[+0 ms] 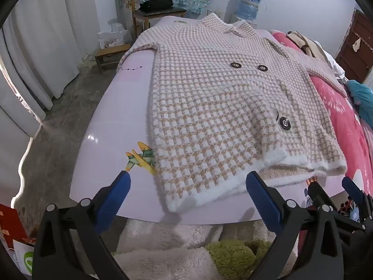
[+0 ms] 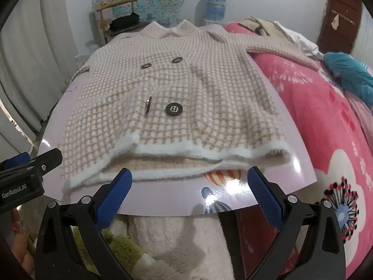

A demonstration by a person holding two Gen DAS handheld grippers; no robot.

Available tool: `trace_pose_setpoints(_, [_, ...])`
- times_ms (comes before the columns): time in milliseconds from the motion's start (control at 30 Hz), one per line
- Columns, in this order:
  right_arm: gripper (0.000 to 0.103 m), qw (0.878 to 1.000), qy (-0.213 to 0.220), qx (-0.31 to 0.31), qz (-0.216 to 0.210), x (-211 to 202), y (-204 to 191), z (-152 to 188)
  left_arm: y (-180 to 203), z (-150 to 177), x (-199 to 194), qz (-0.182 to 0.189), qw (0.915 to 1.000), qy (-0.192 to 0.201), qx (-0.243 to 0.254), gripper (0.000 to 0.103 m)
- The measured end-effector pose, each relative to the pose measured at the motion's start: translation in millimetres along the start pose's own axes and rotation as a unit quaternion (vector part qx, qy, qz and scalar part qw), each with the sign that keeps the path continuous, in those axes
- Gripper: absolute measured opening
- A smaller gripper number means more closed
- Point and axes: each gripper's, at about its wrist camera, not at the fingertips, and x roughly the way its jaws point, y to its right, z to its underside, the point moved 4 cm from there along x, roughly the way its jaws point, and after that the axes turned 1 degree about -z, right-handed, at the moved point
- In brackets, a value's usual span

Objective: Fold large clothes

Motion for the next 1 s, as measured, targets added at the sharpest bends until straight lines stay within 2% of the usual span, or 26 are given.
trace_pose_setpoints(1000, [0.095, 1.0, 0.006, -0.006, 0.012, -2.5, 0.7, -3.7, 0.7, 0.1, 2.9, 0.004, 1.0, -0.002, -0.003, 0.097])
